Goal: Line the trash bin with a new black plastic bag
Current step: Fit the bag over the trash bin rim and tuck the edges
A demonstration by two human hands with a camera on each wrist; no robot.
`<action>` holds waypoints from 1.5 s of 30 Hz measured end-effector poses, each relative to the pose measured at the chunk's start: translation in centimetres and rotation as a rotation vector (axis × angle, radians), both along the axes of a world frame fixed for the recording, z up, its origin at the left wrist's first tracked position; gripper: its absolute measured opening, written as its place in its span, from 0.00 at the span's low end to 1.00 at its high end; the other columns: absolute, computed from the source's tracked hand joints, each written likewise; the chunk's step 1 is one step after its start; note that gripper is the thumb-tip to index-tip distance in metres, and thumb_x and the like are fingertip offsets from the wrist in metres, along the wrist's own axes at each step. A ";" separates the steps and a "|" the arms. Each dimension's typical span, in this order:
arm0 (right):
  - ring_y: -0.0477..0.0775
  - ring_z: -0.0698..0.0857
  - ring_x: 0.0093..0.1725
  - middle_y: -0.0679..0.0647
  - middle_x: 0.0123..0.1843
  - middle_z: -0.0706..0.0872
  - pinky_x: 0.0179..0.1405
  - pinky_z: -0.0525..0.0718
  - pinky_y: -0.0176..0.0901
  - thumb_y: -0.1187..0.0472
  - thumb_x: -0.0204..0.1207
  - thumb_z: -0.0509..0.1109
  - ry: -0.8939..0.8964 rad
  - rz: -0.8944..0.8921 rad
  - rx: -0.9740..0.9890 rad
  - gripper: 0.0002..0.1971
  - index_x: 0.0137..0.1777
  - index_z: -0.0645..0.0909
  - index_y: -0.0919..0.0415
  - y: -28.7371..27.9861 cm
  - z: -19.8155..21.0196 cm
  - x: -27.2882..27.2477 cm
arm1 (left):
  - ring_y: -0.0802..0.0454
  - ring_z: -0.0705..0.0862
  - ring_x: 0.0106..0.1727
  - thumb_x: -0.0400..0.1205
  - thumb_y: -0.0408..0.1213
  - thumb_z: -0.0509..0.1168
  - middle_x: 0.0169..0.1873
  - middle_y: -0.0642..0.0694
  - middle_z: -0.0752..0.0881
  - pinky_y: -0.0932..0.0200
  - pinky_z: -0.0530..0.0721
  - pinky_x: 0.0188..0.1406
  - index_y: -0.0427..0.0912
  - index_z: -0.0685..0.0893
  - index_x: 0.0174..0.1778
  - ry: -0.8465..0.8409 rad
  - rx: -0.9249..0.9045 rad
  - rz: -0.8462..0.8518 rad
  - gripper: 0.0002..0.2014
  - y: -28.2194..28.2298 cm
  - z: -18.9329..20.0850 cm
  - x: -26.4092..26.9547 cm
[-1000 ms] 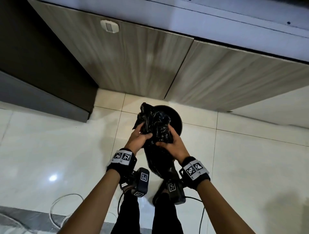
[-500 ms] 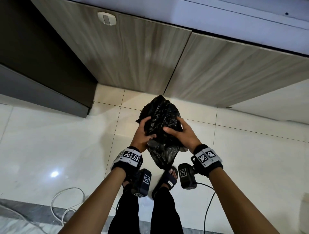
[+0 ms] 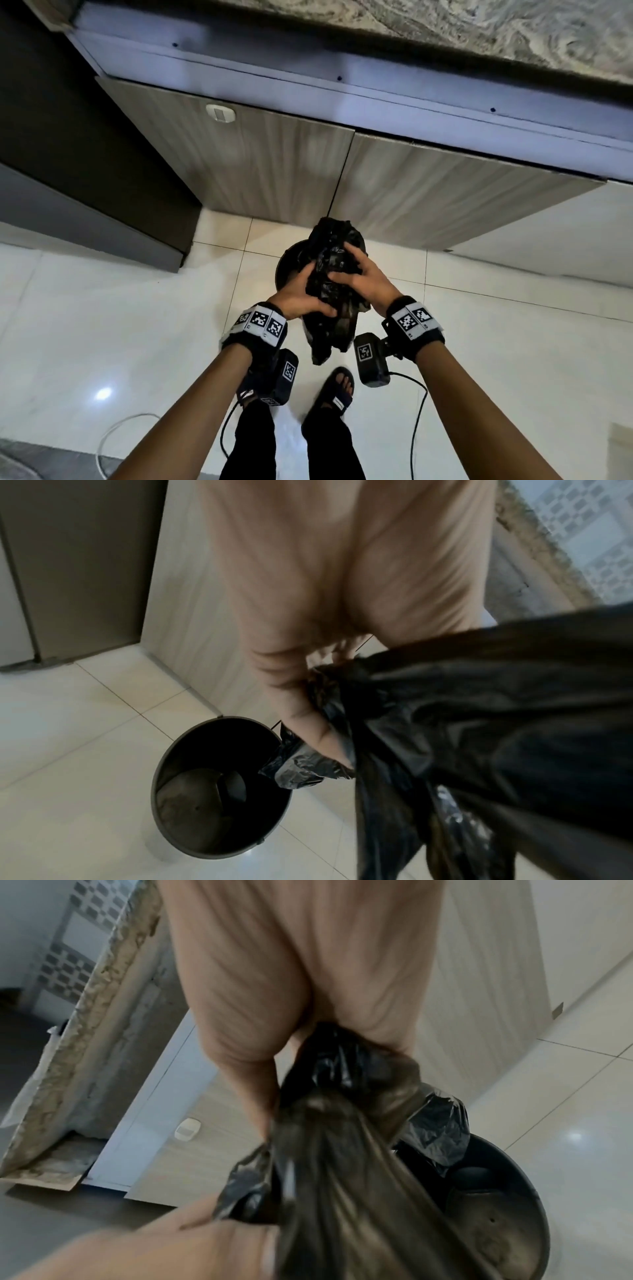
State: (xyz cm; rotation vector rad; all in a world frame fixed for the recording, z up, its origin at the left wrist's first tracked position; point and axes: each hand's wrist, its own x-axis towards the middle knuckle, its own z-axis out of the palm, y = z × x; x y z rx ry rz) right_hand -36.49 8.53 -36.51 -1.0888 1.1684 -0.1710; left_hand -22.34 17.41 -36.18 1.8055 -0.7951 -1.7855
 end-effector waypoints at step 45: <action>0.57 0.84 0.63 0.53 0.64 0.86 0.67 0.82 0.50 0.70 0.68 0.66 0.449 0.593 -0.401 0.29 0.66 0.79 0.42 -1.4 -4.4 3.3 | 0.38 0.85 0.56 0.77 0.36 0.63 0.53 0.38 0.88 0.54 0.82 0.57 0.40 0.85 0.55 -0.573 0.131 0.148 0.13 2.8 -4.2 3.5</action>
